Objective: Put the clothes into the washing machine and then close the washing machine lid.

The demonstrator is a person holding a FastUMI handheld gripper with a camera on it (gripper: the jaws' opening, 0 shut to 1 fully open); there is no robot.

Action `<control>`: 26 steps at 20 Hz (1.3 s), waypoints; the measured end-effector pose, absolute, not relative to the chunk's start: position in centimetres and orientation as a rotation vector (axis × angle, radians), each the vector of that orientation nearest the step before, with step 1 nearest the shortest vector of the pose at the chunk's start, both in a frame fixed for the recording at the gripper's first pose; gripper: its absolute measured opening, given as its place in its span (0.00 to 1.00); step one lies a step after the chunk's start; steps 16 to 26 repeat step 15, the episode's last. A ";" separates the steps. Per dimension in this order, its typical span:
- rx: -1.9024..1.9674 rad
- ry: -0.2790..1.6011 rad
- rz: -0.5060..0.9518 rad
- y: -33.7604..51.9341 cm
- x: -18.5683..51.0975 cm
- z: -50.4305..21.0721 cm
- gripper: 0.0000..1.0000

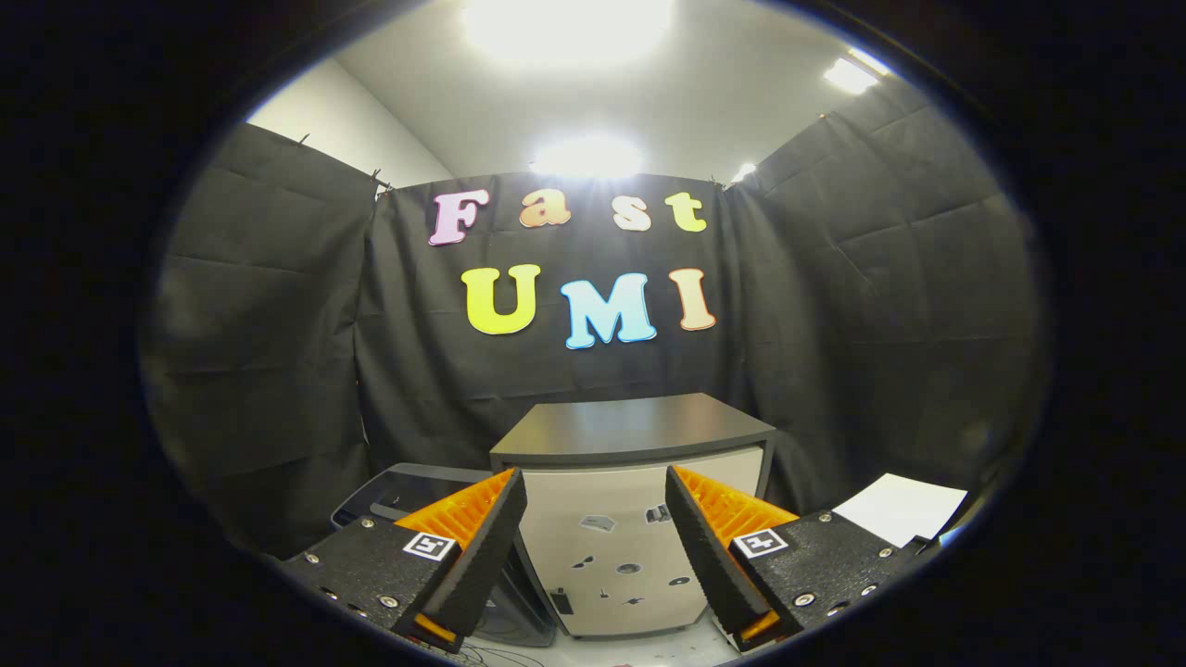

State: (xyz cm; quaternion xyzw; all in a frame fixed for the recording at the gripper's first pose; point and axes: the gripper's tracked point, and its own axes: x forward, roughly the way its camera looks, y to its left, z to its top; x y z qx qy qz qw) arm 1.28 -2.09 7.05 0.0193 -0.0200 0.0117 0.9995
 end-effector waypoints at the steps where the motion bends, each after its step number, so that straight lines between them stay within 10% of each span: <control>1: 0.040 -0.042 0.015 -2.8 0.8 6.9 0.93; 26: 0.051 -0.054 -0.009 -5.5 -2.6 6.0 0.93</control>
